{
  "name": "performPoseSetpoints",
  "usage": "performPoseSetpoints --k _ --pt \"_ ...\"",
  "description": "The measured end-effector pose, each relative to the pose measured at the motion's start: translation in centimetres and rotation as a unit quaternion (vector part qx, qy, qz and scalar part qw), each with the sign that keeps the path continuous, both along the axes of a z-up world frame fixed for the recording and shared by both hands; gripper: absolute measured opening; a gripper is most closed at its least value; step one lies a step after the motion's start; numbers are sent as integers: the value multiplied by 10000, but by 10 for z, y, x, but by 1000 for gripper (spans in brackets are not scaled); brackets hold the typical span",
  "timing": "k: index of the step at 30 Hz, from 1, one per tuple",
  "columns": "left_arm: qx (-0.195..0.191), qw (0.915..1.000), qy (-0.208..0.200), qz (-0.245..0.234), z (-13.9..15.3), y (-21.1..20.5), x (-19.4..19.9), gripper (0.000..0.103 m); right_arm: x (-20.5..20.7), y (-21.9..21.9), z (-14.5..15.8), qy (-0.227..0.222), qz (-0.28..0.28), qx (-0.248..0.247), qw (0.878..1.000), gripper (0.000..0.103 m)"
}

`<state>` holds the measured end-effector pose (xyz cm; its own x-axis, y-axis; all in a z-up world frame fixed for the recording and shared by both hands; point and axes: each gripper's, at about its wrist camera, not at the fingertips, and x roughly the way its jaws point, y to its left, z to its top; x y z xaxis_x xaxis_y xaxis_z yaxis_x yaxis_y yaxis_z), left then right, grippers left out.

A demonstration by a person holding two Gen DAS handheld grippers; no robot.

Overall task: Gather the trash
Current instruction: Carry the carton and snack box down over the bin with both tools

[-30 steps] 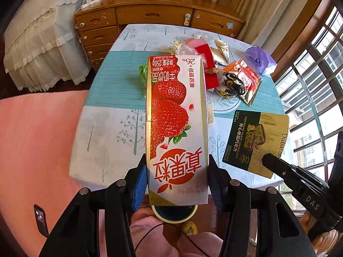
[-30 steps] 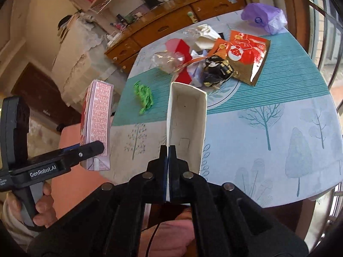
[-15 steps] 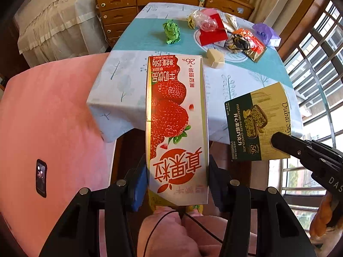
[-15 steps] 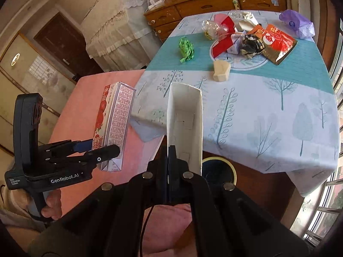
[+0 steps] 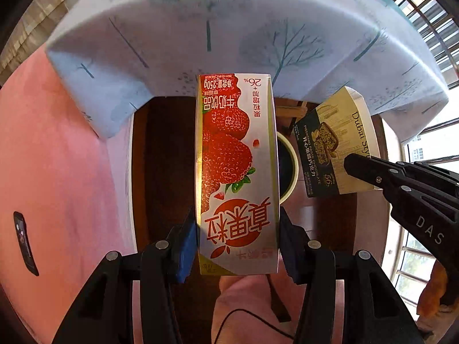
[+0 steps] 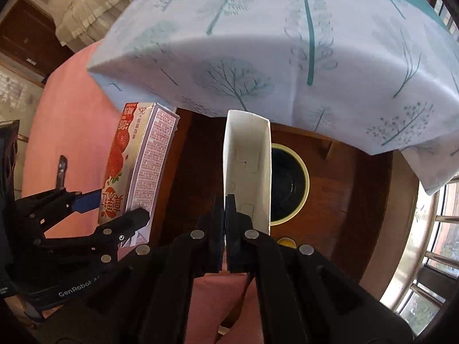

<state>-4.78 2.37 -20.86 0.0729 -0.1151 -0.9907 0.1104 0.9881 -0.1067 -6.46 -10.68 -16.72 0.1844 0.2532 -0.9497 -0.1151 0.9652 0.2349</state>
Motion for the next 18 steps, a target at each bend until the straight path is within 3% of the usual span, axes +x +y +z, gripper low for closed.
performPoseSetpoints --k 11,18 --pt "-145 9998 82 -95 -145 -27 13 51 11 -8 -157 541 -412 -608 9958 0" --pt "-148 9999 32 -74 -211 -46 13 51 8 -17 -226 739 -481 -782 9930 0"
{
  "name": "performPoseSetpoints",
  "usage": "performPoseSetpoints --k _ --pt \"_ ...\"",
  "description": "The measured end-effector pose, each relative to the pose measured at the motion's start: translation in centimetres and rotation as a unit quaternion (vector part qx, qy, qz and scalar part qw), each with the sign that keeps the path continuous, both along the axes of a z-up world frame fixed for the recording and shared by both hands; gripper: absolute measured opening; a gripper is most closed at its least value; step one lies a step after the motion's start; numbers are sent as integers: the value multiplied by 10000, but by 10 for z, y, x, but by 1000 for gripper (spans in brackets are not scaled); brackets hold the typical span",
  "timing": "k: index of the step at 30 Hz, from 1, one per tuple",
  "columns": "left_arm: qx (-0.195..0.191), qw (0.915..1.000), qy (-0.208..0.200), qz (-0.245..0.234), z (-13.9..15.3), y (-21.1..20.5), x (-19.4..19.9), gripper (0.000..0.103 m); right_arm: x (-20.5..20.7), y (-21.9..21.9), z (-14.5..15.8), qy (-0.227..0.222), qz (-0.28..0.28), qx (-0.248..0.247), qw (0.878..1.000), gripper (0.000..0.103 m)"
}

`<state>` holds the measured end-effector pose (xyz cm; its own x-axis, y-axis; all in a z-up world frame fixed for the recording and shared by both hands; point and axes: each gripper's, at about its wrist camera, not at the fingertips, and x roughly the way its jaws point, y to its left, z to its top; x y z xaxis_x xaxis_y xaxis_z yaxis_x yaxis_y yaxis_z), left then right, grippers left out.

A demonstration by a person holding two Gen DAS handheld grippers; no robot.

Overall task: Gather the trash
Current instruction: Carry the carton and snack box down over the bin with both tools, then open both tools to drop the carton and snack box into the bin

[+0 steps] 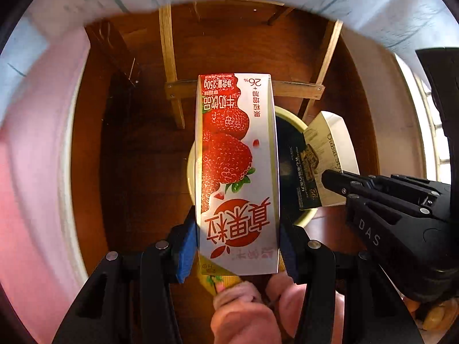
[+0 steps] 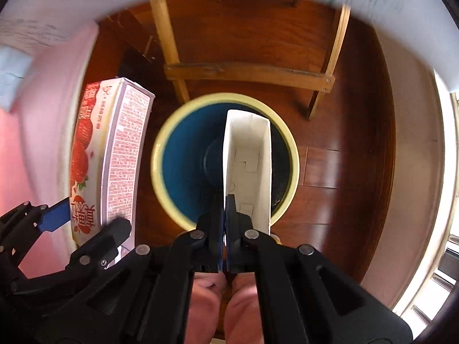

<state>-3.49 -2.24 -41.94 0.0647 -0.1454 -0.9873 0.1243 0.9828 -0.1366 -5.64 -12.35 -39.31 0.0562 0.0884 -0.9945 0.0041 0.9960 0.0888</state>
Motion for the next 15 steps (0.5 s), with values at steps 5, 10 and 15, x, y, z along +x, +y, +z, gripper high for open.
performPoseSetpoints --k 5,10,15 --pt "16 10000 -36 55 -29 0 8 51 8 -10 -23 27 30 99 9999 0" --pt "-65 9999 82 66 -43 -2 11 55 14 -9 -43 78 39 329 9994 0" --pt "-76 9998 -20 169 -50 8 10 79 15 -23 -60 92 -157 461 9988 0"
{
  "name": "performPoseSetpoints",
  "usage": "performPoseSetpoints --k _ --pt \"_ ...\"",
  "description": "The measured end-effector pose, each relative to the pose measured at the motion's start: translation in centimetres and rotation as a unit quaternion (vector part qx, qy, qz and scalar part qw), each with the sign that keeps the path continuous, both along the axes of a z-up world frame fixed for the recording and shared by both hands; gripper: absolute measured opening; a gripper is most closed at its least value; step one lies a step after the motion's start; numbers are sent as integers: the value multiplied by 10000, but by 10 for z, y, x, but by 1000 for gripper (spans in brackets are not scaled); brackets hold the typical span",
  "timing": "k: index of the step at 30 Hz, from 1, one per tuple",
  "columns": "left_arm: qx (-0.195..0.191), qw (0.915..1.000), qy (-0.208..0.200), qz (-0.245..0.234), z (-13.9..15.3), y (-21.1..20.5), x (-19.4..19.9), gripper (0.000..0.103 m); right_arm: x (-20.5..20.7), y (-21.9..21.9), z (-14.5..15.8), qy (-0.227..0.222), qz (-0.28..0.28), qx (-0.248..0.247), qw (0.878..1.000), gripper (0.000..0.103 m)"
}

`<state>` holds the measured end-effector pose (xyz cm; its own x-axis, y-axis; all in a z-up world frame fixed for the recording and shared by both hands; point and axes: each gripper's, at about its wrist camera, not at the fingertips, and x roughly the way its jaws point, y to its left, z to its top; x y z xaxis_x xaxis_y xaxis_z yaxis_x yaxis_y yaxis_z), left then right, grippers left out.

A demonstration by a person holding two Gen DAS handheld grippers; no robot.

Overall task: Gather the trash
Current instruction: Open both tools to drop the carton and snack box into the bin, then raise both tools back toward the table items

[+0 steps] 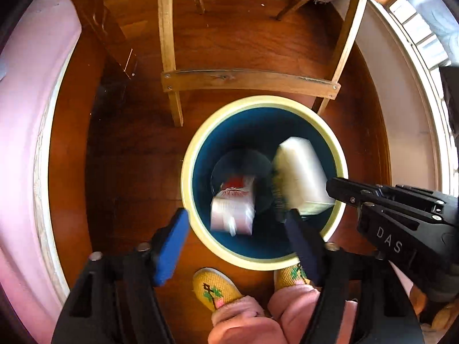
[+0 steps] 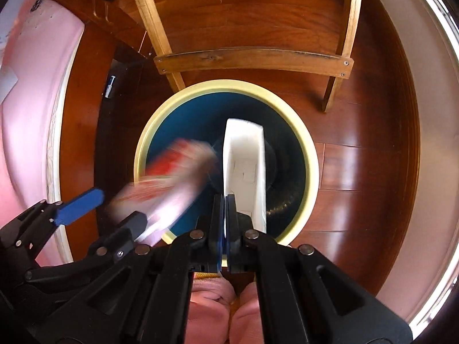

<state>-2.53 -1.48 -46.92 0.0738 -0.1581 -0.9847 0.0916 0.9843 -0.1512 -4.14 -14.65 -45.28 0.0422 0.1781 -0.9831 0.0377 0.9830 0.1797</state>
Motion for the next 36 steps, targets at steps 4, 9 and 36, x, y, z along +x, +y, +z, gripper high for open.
performPoseSetpoints --k 4,9,36 --pt "-196 9997 19 164 3 11 1 91 4 -5 -4 80 -185 75 9998 0" --pt "-177 9995 -71 250 29 14 1 91 1 -13 10 7 -348 124 9993 34" --pt "-354 9786 -1942 587 462 84 -11 92 -21 -11 417 -1815 -467 337 9817 38"
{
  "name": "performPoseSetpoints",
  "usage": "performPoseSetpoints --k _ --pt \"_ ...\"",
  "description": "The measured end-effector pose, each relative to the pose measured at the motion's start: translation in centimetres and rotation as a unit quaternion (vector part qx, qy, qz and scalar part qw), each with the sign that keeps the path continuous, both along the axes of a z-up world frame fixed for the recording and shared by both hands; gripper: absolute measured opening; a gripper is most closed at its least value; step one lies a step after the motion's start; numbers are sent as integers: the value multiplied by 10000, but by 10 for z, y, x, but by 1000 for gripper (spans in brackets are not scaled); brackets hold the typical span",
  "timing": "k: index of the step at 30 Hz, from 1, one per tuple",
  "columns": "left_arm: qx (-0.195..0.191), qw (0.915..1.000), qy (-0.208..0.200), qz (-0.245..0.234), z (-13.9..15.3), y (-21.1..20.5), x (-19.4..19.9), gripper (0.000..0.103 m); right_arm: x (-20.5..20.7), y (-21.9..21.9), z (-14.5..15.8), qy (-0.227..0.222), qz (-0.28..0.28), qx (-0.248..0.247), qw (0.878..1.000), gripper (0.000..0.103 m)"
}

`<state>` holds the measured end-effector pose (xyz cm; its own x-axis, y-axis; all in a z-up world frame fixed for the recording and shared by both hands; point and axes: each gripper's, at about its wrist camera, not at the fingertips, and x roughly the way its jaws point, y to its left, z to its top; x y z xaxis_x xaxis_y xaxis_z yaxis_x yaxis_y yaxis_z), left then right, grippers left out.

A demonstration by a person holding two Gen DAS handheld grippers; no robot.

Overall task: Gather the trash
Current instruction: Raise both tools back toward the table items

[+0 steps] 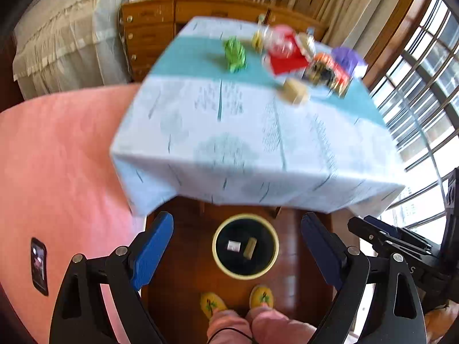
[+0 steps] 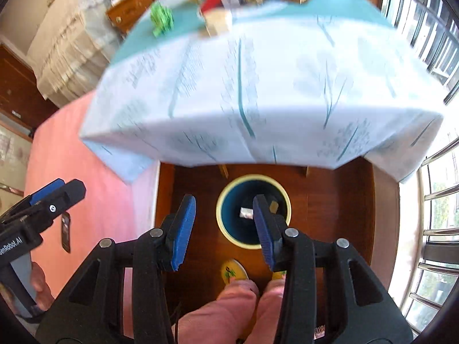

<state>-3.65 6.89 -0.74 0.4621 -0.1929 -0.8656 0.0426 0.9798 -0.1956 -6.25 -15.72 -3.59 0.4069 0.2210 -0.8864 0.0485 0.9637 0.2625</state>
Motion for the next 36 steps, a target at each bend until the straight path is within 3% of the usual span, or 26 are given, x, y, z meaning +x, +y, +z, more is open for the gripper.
performPoseSetpoints --k 7,16,21,26,27,32,36 --pt "9 9974 -678 -231 83 18 11 92 5 7 86 -828 -303 -78 9961 38" --pt "52 9947 -953 -371 130 32 28 92 9 10 144 -1497 -665 -156 9864 38" --pt "-77 9957 -839 -389 134 34 45 92 14 6 161 -1587 -766 -171 9842 38" --pt "-42 9977 -587 -334 121 27 72 87 37 -4 155 -1581 -806 -136 9840 38" --pt "-10 9982 -524 -281 115 25 78 83 45 -7 152 -1573 -789 -125 9843 38" --pt "20 9999 -60 80 92 21 120 83 96 -24 139 -1497 -636 -66 9867 38" --pt "67 9994 -21 325 81 10 160 83 151 -45 126 -1349 -509 -23 9895 38"
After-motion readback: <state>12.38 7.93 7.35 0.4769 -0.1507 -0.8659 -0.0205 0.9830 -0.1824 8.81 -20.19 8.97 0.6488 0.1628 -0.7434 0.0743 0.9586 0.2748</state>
